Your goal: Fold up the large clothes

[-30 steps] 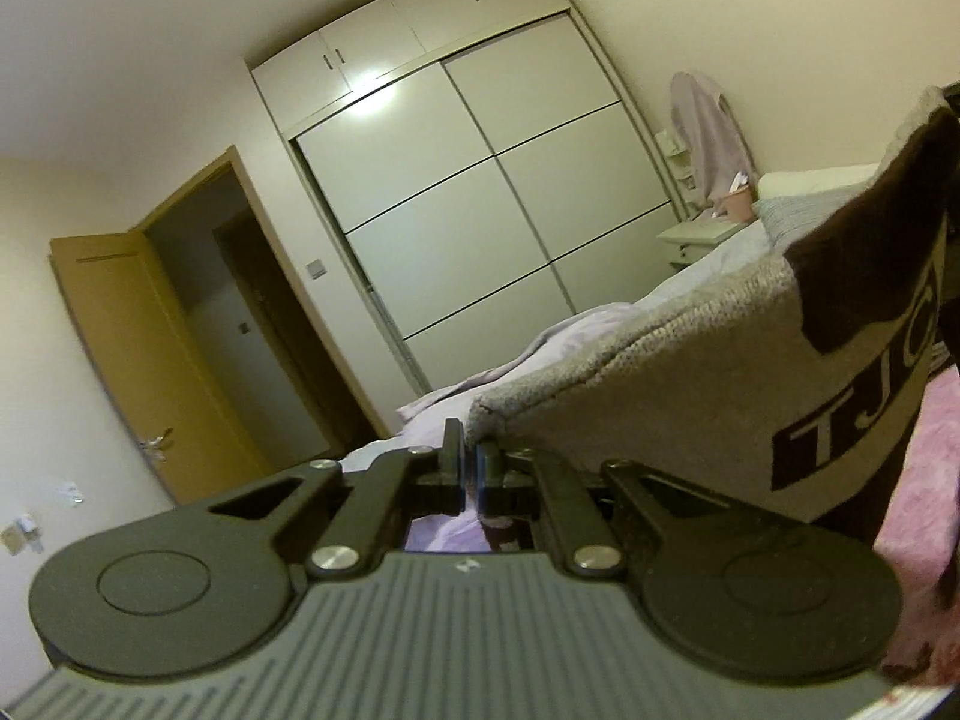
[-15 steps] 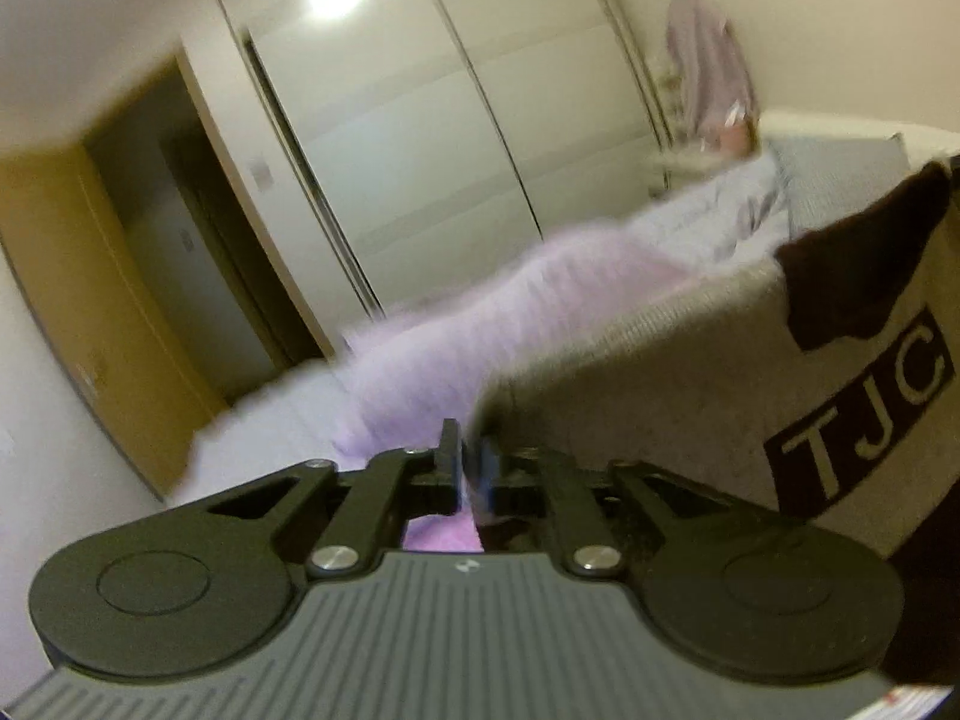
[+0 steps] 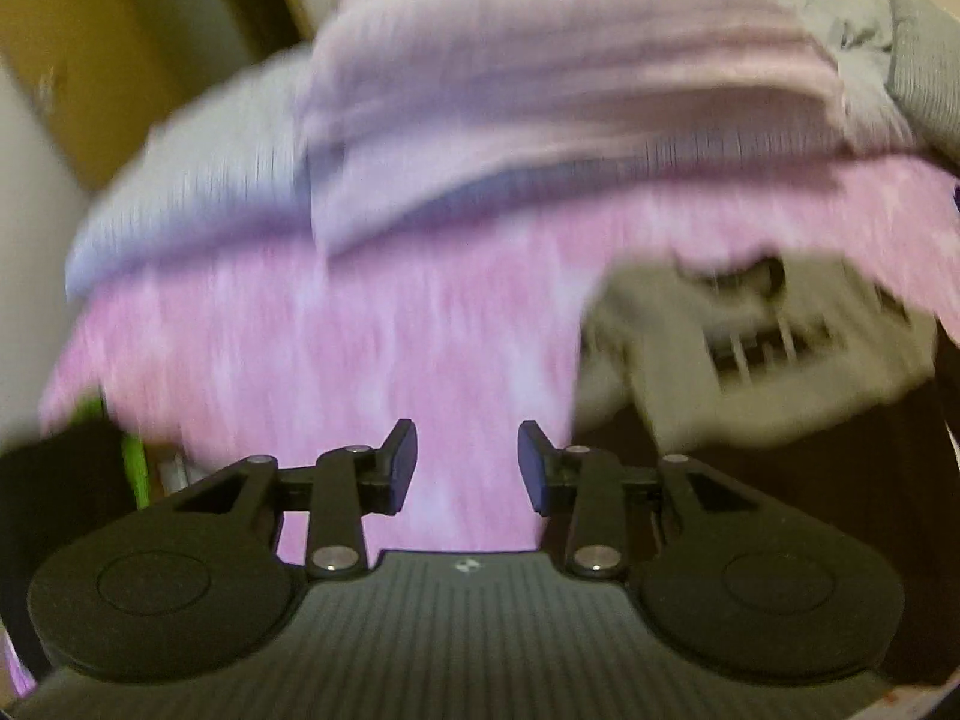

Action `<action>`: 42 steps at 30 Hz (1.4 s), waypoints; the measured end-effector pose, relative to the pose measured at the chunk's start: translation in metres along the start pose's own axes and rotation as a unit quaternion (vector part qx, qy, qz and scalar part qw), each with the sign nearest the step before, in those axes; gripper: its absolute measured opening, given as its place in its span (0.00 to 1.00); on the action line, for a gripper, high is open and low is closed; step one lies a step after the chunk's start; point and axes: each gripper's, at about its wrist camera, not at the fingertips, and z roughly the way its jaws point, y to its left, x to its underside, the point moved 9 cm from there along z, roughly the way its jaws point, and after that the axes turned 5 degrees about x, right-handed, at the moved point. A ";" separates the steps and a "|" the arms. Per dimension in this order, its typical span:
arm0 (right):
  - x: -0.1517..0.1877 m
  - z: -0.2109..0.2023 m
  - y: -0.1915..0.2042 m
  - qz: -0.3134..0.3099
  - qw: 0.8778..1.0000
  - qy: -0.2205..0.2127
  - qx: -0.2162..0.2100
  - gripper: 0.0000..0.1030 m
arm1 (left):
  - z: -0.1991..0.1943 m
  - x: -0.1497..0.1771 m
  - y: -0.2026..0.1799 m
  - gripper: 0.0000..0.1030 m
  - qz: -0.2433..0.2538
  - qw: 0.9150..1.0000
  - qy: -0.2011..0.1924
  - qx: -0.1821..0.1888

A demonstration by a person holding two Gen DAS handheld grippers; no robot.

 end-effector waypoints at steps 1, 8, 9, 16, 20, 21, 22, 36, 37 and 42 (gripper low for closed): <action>0.029 -0.001 -0.012 0.018 0.999 0.027 0.001 0.47 | 0.000 0.025 0.002 0.32 -0.015 1.000 0.023 0.002; 0.199 -0.009 -0.059 0.104 0.976 0.193 0.011 0.47 | -0.033 0.153 -0.028 0.32 -0.102 0.985 0.136 0.024; 0.213 -0.007 -0.065 0.131 0.970 0.206 0.010 0.47 | -0.036 0.158 -0.034 0.32 -0.105 0.984 0.138 0.026; 0.247 0.030 -0.112 0.364 0.912 0.186 -0.020 0.47 | -0.043 0.156 -0.066 0.32 -0.109 0.987 0.111 0.029; 0.253 0.058 -0.121 0.444 0.880 0.167 -0.006 0.02 | -0.047 0.162 -0.077 0.33 -0.113 0.987 0.110 0.013; 0.246 0.059 -0.118 0.430 0.888 0.164 -0.018 0.02 | -0.048 0.164 -0.079 0.33 -0.116 0.987 0.110 0.012; 0.235 0.058 -0.119 0.412 0.898 0.153 -0.020 0.02 | -0.051 0.168 -0.081 0.33 -0.119 0.987 0.110 0.009; 0.126 0.043 -0.276 0.368 0.921 0.061 0.115 0.22 | -0.062 0.198 -0.114 0.40 -0.114 0.987 0.113 0.016; 0.128 0.039 -0.273 0.376 0.918 0.053 0.111 0.25 | -0.057 0.200 -0.118 0.41 -0.106 0.987 0.115 0.018; 0.156 0.030 -0.231 0.358 0.928 0.076 0.074 0.36 | -0.026 0.206 -0.139 0.42 -0.056 0.990 0.123 0.028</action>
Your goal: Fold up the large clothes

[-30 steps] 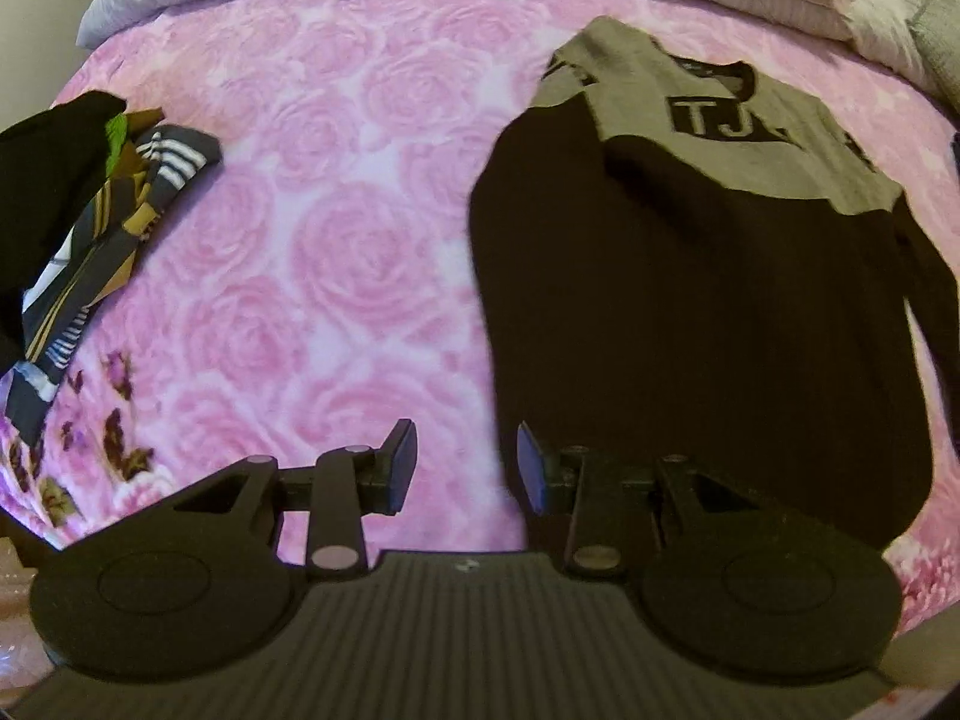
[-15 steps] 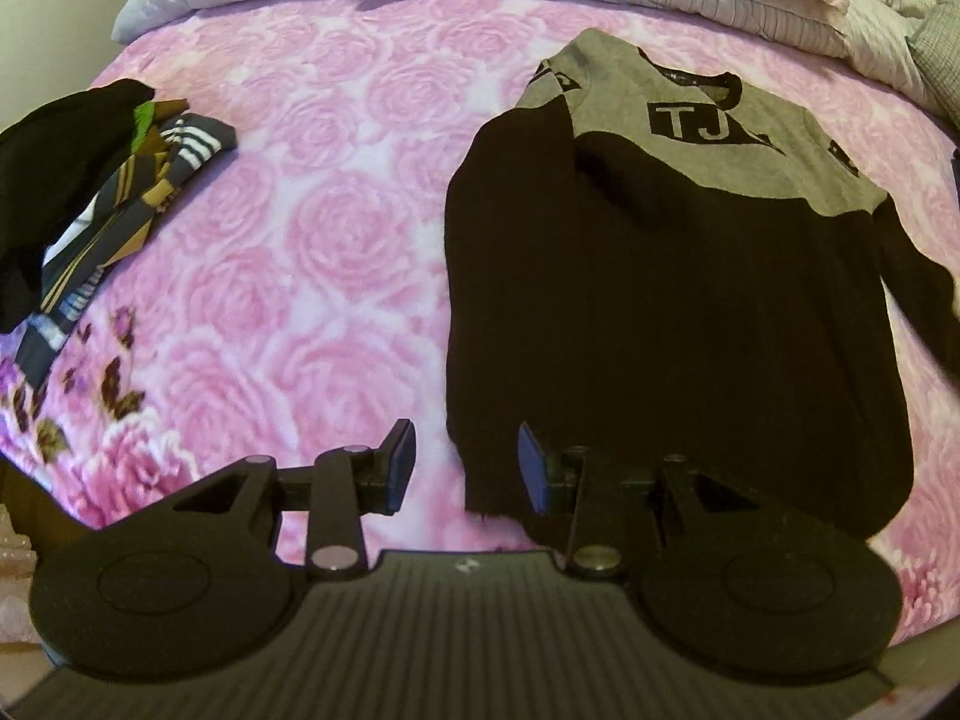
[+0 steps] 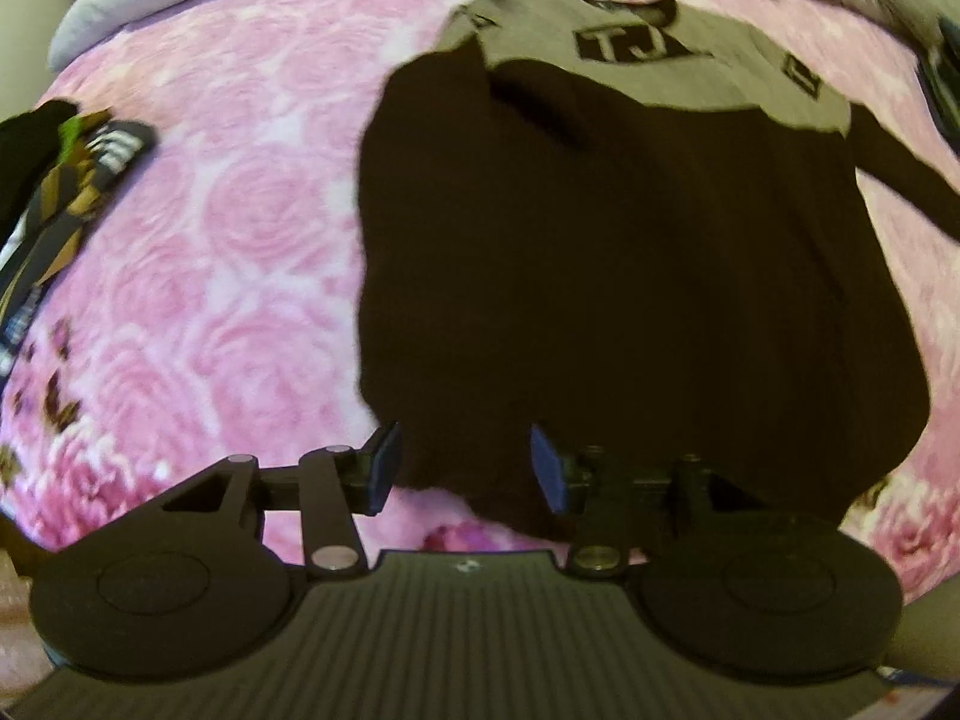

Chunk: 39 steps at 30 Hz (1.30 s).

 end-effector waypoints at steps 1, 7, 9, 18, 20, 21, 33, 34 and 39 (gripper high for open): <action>0.016 0.000 0.001 -0.009 1.000 0.017 -0.002 0.37 | 0.009 -0.001 -0.003 0.42 0.009 1.000 0.001 0.000; 0.089 0.000 0.008 -0.028 0.995 0.092 0.010 0.37 | 0.059 -0.008 0.005 0.10 0.058 0.997 0.031 -0.029; 0.105 0.000 0.015 -0.033 0.994 0.100 0.013 0.37 | 0.057 -0.017 0.021 0.08 0.059 0.997 0.023 -0.031; 0.128 -0.026 0.070 -0.028 0.997 0.075 0.008 0.37 | -0.023 -0.117 0.241 0.07 -0.017 0.980 -0.100 -0.171; 0.141 -0.031 0.088 -0.029 0.997 0.077 0.004 0.37 | -0.023 -0.138 0.286 0.07 -0.032 0.976 -0.107 -0.185; 0.148 -0.032 0.097 -0.032 0.996 0.081 0.000 0.37 | -0.018 -0.145 0.302 0.08 -0.040 0.976 -0.104 -0.187; 0.237 -0.046 0.140 -0.081 0.988 0.127 -0.015 0.39 | 0.065 -0.059 0.326 0.20 -0.121 0.986 0.020 -0.116; 0.240 -0.050 0.133 -0.077 0.988 0.130 -0.013 0.42 | 0.058 -0.048 0.315 0.21 -0.120 0.988 0.021 -0.100; 0.257 -0.051 0.104 -0.045 0.988 0.145 -0.037 0.47 | 0.029 0.007 0.196 0.37 -0.068 0.992 0.036 0.102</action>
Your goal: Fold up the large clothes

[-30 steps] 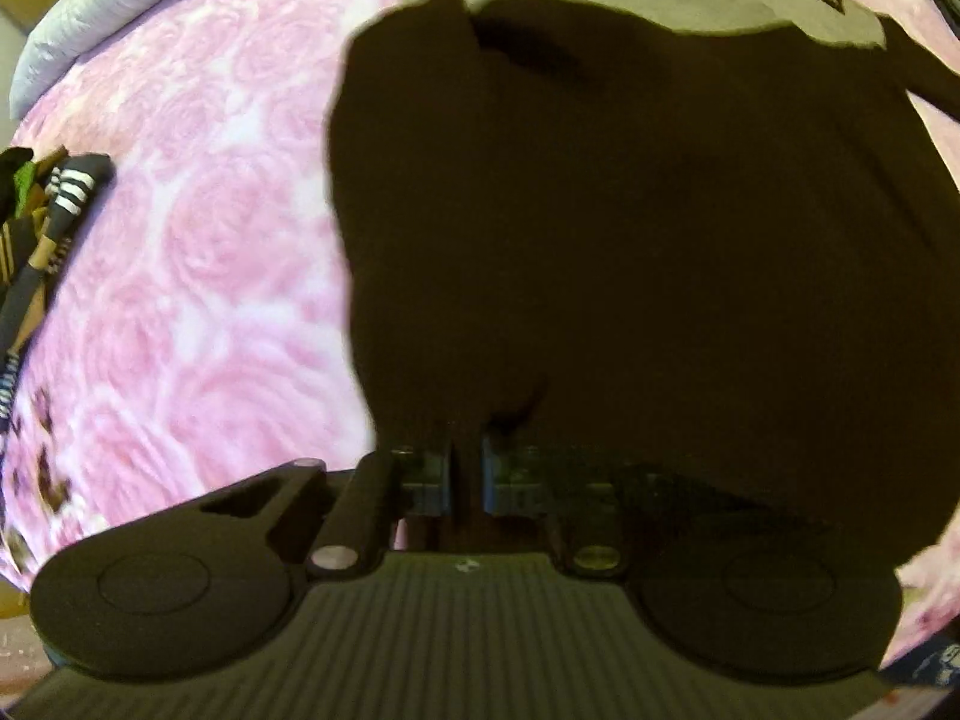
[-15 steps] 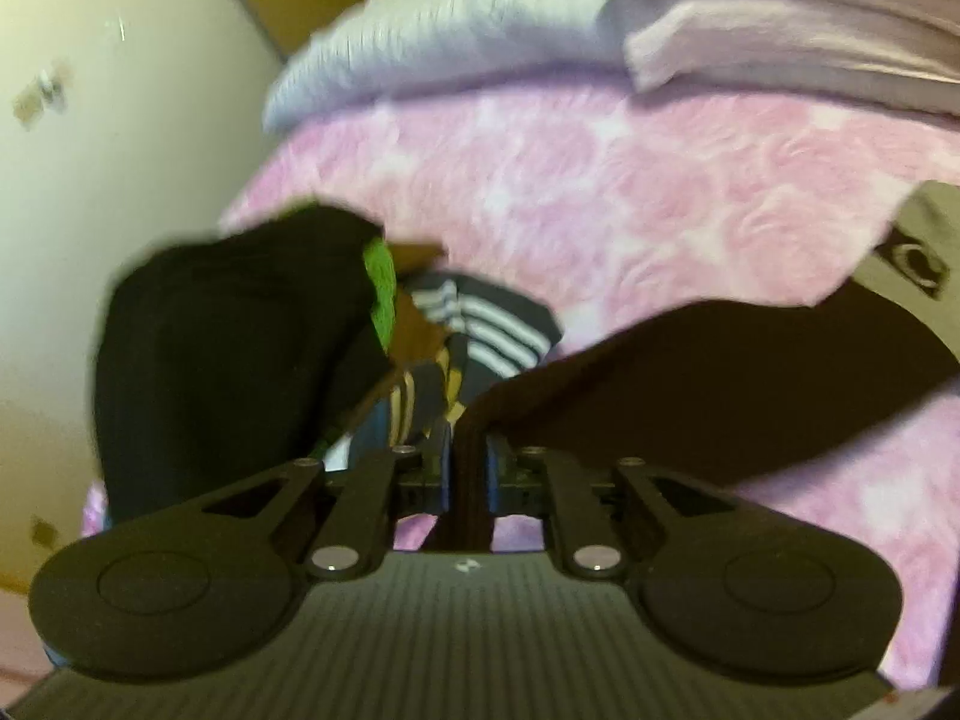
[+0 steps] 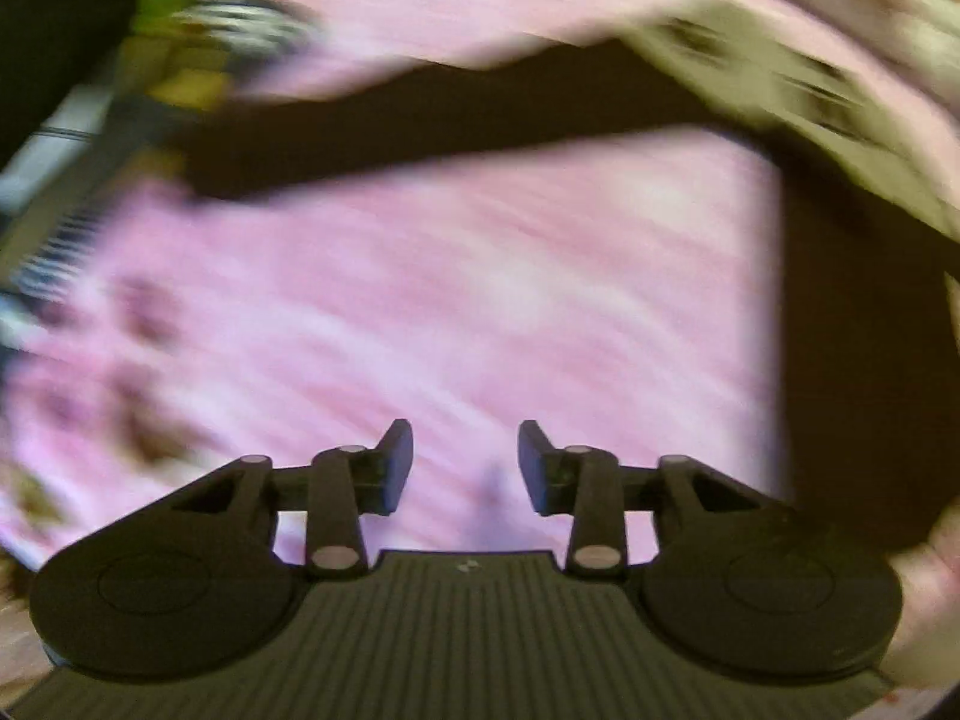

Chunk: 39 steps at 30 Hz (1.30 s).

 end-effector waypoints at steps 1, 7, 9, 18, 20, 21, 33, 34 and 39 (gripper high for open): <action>0.003 0.002 -0.001 0.000 1.000 0.000 -0.012 0.47 | 0.000 0.009 -0.018 0.45 0.006 1.000 0.002 0.030; 0.008 0.016 0.012 -0.049 0.993 -0.028 -0.106 0.47 | 0.023 0.032 -0.091 0.64 0.004 0.991 -0.027 0.133; 0.010 0.029 0.016 -0.071 0.990 -0.031 -0.117 0.47 | 0.036 0.030 -0.097 0.64 0.001 0.990 -0.034 0.139; 0.004 0.010 0.055 -0.138 0.981 0.013 -0.138 0.06 | 0.028 0.016 -0.128 0.06 -0.040 0.983 -0.027 0.177; -0.010 -0.013 0.081 -0.192 0.971 -0.001 -0.141 0.06 | 0.011 -0.002 -0.125 0.06 -0.055 0.982 -0.052 0.172; -0.012 -0.016 0.097 -0.226 0.965 -0.007 -0.136 0.06 | 0.008 -0.012 -0.122 0.06 -0.057 0.985 -0.061 0.154; 0.024 0.021 0.081 -0.221 0.968 0.008 -0.120 0.54 | 0.061 0.017 -0.092 0.13 -0.074 0.994 0.008 0.085; 0.028 0.021 0.068 -0.207 0.970 0.009 -0.124 0.54 | 0.062 0.020 -0.091 0.13 -0.078 0.993 0.007 0.088; 0.043 0.037 0.033 -0.178 0.976 -0.008 -0.123 0.54 | 0.059 0.027 -0.087 0.14 -0.087 0.991 -0.005 0.097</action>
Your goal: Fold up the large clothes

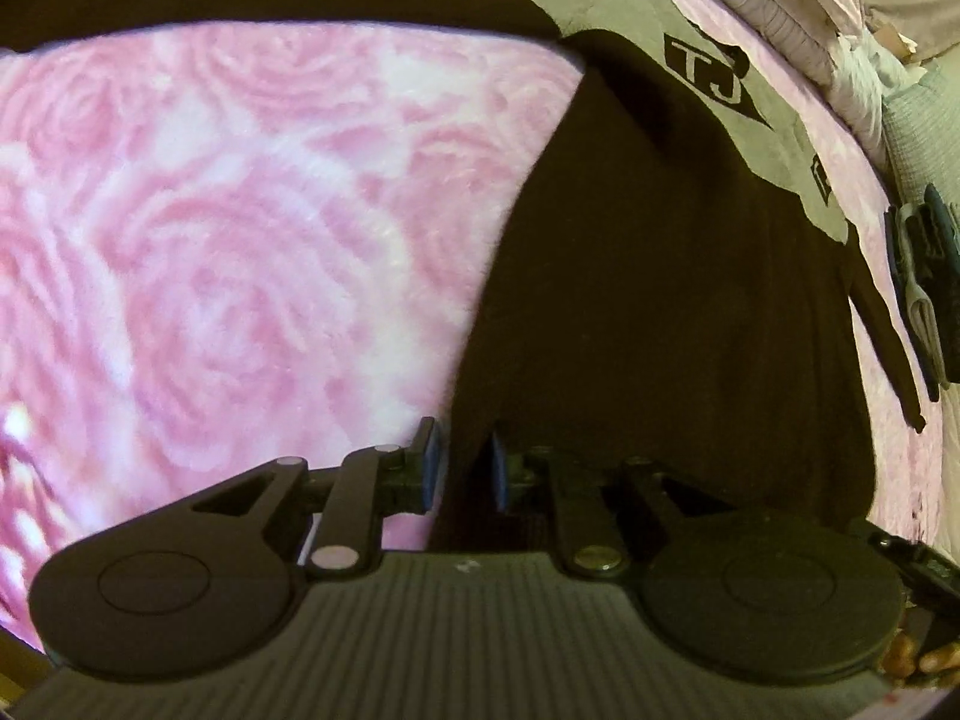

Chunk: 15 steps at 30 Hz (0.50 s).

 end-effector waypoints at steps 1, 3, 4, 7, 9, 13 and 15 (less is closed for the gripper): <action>-0.001 0.003 -0.005 0.008 1.000 -0.011 0.007 0.54 | 0.000 0.001 -0.003 0.15 0.005 1.000 -0.003 0.000; -0.002 0.008 -0.007 0.015 0.999 -0.034 0.002 0.54 | 0.004 0.004 -0.006 0.15 0.010 1.000 0.000 -0.001; -0.004 0.008 -0.006 0.013 0.999 -0.047 -0.005 0.54 | 0.006 0.007 -0.008 0.14 0.015 1.000 0.002 -0.003; -0.002 0.021 0.022 -0.004 0.999 -0.004 -0.035 0.06 | 0.008 0.012 -0.023 0.04 0.064 0.998 0.015 -0.005; -0.010 0.007 0.032 -0.043 0.999 0.008 -0.022 0.06 | -0.005 0.010 -0.029 0.04 0.073 0.997 0.010 0.001; -0.029 -0.041 0.011 -0.035 0.999 0.031 0.012 0.06 | -0.042 0.016 -0.019 0.04 0.005 0.998 -0.003 0.058; -0.030 -0.044 0.006 -0.030 0.999 0.032 0.003 0.07 | -0.036 0.030 -0.015 0.04 0.011 0.999 0.012 0.038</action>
